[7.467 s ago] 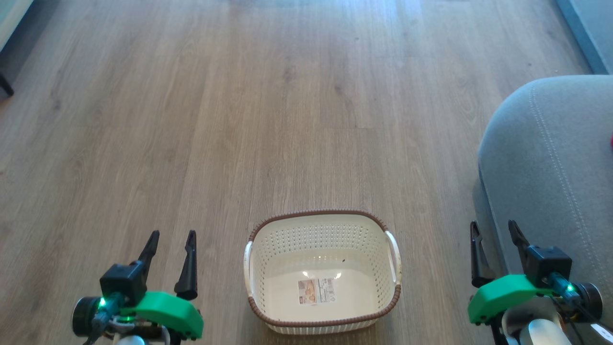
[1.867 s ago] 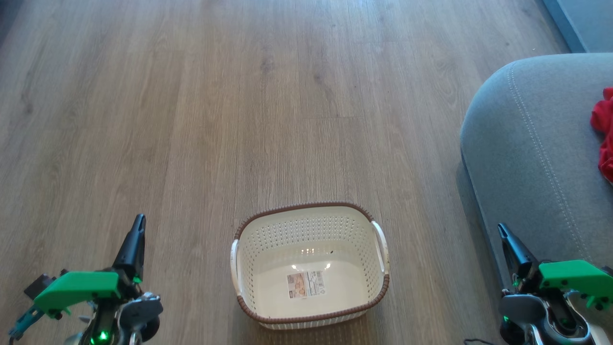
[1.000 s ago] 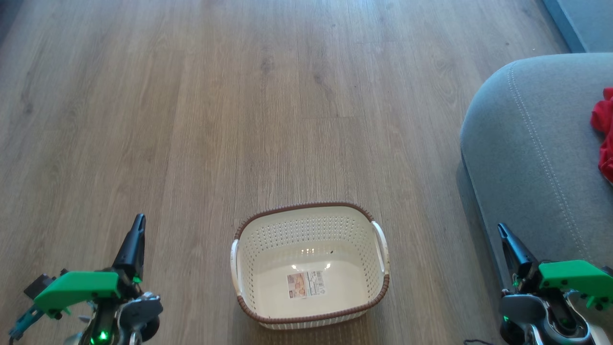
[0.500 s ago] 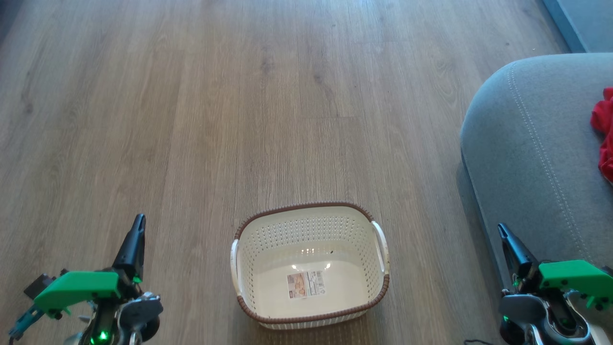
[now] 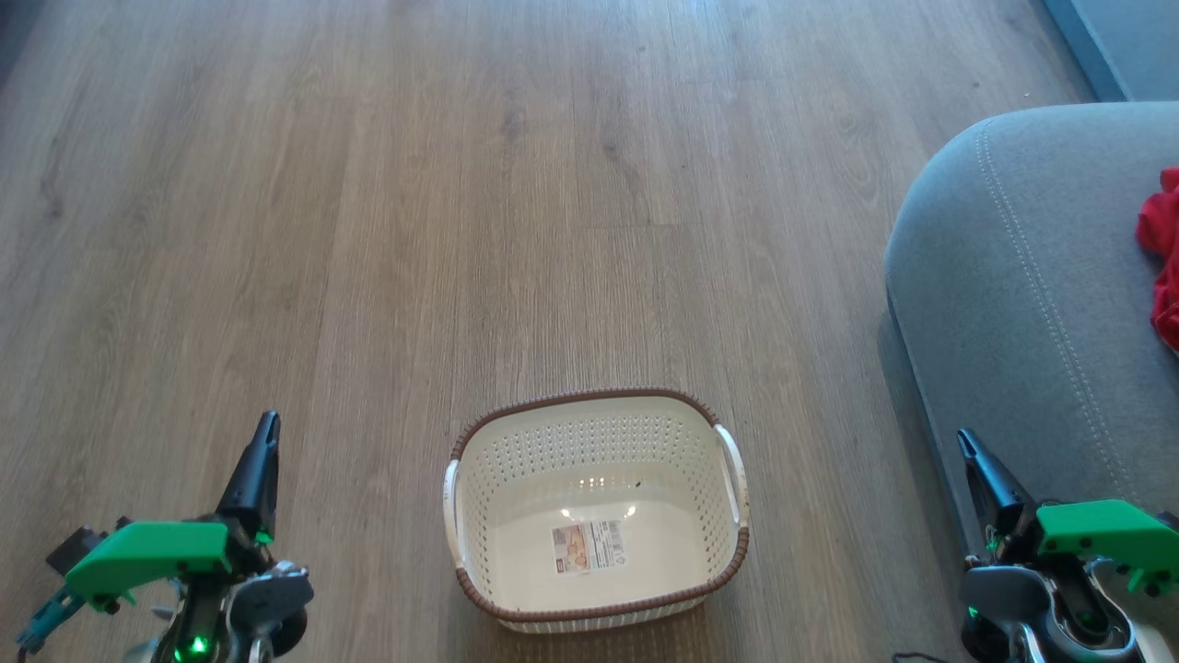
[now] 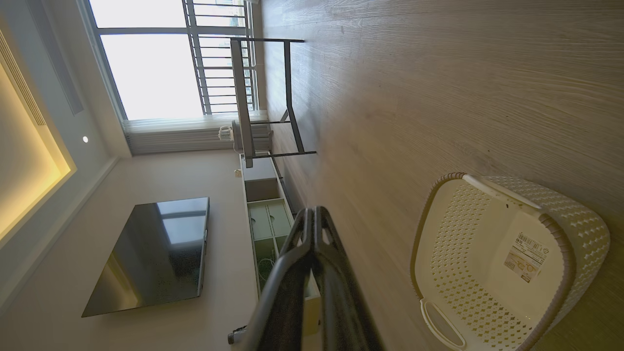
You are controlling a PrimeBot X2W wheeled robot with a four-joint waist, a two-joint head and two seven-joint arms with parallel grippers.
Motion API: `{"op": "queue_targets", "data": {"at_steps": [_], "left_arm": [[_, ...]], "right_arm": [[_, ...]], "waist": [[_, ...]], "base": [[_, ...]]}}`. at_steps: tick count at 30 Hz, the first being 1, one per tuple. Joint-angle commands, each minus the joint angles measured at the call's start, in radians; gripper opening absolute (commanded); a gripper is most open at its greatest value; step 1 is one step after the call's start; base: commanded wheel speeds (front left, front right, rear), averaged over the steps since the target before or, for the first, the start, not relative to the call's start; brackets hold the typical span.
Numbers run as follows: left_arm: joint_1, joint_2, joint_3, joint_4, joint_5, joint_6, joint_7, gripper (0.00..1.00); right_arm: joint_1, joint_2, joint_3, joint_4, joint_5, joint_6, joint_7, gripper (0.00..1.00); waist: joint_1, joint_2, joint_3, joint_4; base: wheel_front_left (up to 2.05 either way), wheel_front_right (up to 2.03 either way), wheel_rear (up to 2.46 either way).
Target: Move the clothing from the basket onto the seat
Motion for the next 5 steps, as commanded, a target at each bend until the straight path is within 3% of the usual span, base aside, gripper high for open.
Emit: {"op": "queue_targets", "data": {"at_steps": [1,5], "left_arm": [[-0.056,0.004,0.036,-0.035,-0.004,-0.007,0.003,0.00],[-0.056,0.004,0.036,-0.035,-0.004,-0.007,0.003,0.00]], "right_arm": [[-0.049,-0.007,0.017,-0.040,0.006,0.007,0.007,0.00],[-0.049,-0.007,0.017,-0.040,0.006,0.007,0.007,0.00]], "waist": [[0.0000,0.0000,0.000,0.000],[0.0000,0.0000,0.000,0.000]], "base": [[0.00,0.00,0.00],[0.00,0.00,0.00]]}}
